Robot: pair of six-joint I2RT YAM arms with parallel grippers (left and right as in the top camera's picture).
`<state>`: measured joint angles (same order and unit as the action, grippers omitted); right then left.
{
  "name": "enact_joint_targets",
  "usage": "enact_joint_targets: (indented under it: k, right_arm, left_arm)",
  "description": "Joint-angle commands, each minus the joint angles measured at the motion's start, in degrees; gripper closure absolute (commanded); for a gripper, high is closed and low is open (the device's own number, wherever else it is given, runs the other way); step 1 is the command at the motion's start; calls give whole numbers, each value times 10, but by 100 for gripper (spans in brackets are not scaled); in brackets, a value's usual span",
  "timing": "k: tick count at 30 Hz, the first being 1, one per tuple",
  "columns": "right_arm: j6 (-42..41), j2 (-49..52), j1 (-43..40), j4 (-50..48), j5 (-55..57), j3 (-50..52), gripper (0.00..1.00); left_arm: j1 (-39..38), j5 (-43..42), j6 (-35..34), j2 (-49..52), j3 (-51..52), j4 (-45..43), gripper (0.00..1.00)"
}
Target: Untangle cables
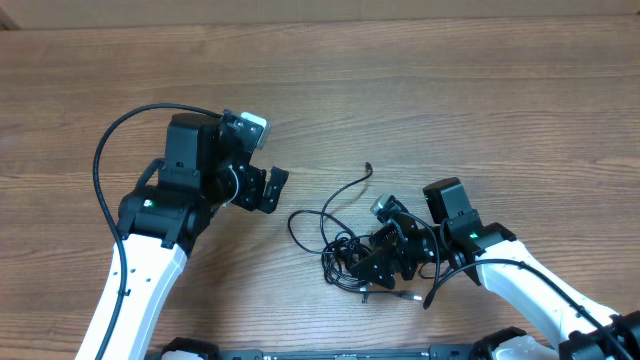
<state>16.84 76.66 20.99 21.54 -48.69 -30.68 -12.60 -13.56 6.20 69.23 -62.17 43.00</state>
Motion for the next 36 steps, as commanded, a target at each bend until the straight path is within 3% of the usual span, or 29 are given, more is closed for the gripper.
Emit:
enact_joint_targets:
  k: [1, 13, 21, 24, 26, 27, 28, 36]
  right_arm:
    - [8, -1, -1, -4, -7, 5, 5]
    - [-2, 57, 0, -46, 17, 7, 7]
    - [-7, 103, 35, -87, 10, 7, 19]
    - [-7, 103, 48, -96, 15, 7, 36]
    - [-7, 103, 50, -96, 21, 7, 71]
    - [-7, 103, 50, -97, 21, 7, 79]
    - [-7, 103, 50, -99, 21, 7, 96]
    - [-34, 100, 43, -107, 7, -5, 96]
  left_arm:
    - [6, -9, 7, 4, 1, -4, 0]
    - [6, -13, 7, 4, 1, -2, 0]
    - [6, -13, 7, 4, 1, -14, 1]
    - [6, -13, 7, 4, 1, -14, 0]
    - [6, -13, 7, 4, 1, -13, 0]
    - [6, -13, 7, 4, 1, -12, 1]
    - [6, -13, 7, 4, 1, -12, 1]
    - [6, -13, 7, 4, 1, -5, 0]
